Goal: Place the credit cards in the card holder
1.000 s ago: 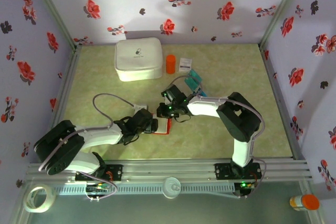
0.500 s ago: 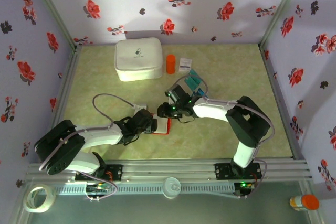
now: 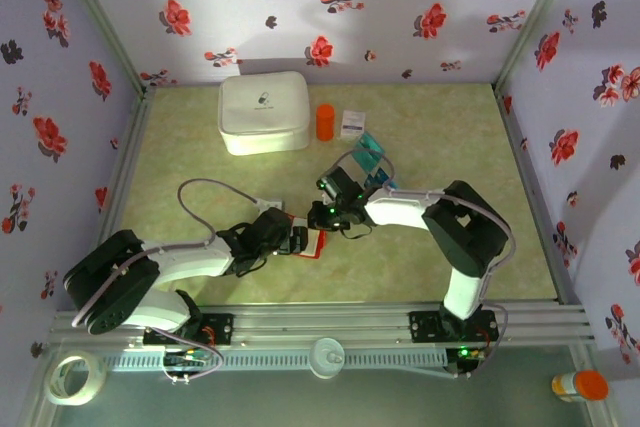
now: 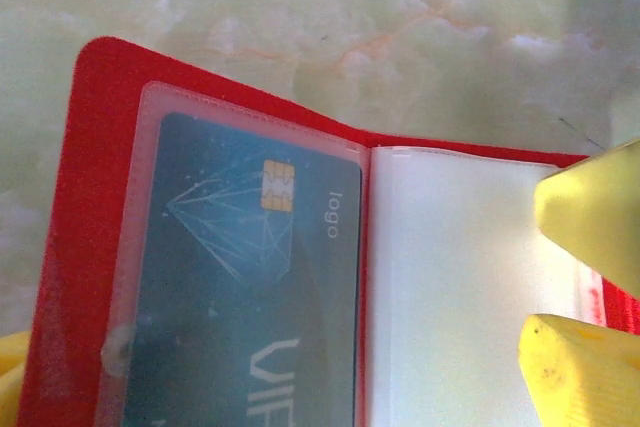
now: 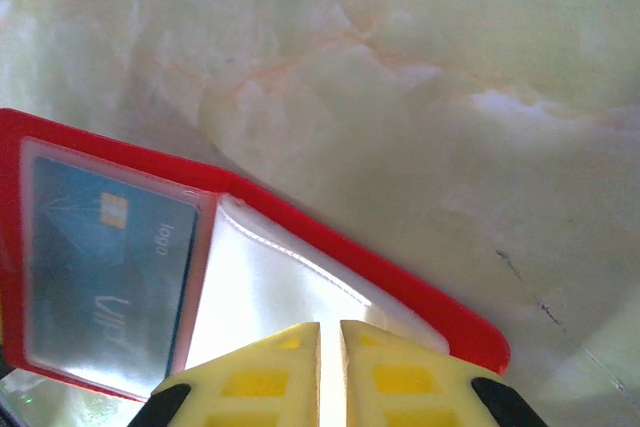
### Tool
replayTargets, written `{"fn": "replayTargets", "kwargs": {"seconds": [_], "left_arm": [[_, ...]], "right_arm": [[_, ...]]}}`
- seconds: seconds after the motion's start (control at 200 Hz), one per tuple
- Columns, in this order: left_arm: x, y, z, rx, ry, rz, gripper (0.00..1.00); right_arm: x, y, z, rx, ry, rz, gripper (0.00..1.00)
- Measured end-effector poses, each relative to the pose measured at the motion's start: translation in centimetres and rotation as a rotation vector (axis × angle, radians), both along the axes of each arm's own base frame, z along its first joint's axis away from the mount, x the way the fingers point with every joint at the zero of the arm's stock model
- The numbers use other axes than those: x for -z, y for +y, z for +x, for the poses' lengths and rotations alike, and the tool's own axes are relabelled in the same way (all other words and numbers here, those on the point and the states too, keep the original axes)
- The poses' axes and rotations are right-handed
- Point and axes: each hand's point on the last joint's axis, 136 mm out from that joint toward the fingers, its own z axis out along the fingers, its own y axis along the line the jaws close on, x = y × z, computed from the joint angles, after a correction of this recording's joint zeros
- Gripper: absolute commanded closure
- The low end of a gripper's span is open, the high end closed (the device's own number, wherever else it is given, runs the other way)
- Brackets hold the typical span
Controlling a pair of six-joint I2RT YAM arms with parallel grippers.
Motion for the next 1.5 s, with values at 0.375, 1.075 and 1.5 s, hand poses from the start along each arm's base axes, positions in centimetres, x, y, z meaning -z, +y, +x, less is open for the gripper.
{"fn": "replayTargets", "kwargs": {"seconds": [0.375, 1.075, 1.5], "left_arm": [[0.0, 0.0, 0.0, 0.003, 0.001, 0.003, 0.00], [0.4, 0.8, 0.1, -0.015, -0.020, 0.022, 0.24], [0.4, 0.8, 0.1, -0.015, -0.020, 0.021, 0.25]], "right_arm": [[0.1, 1.7, 0.3, -0.054, -0.007, -0.037, 0.89], [-2.1, 2.1, 0.4, -0.030, -0.034, -0.009, 0.59], [-2.8, 1.3, 0.0, 0.063, -0.031, 0.057, 0.54]]}}
